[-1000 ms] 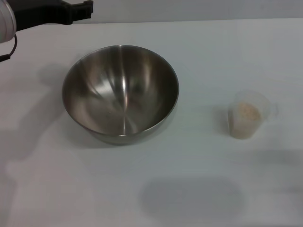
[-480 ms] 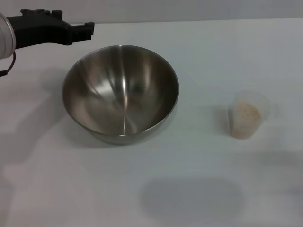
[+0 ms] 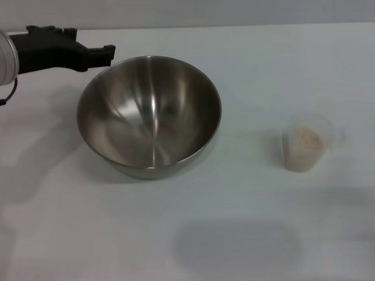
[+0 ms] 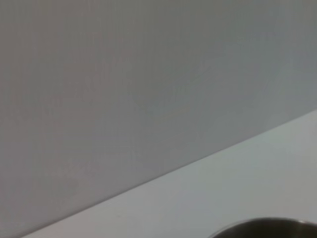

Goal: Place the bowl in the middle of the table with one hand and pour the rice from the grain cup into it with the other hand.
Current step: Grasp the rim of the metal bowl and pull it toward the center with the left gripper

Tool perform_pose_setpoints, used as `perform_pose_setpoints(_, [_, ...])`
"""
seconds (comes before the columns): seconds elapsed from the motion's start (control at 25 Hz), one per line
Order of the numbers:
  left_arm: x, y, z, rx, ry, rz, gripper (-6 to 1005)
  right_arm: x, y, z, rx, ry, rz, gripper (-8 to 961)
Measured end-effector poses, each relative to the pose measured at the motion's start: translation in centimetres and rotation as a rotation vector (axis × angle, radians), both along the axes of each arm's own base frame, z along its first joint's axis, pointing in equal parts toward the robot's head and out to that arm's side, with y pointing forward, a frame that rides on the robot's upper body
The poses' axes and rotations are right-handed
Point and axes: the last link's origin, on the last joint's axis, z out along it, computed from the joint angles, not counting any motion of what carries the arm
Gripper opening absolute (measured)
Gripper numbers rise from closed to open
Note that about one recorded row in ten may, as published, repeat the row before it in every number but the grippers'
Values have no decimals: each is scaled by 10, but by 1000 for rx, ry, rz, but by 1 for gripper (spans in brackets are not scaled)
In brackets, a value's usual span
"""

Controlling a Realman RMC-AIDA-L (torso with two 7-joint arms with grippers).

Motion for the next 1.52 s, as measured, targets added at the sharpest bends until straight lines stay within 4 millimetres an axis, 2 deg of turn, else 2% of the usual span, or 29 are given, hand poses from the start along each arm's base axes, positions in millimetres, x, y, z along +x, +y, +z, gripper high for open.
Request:
perform_pose_setpoints(0.44, [-10,2,-12,-42,18,19,814,0,0,0,0,0,1,839])
perform_pose_setpoints(0.48, [-15,6,-20,-72,30,26,814,0,0,0,0,0,0,839])
perform_pose_setpoints(0.72, [-23,14,-32,-105,39,52,814,0,-1,0,1,0,0,839])
perform_pose_setpoints(1.52, [-43,22,-36,-72,86,97,815,1,-2,0,-2,0,-8,840])
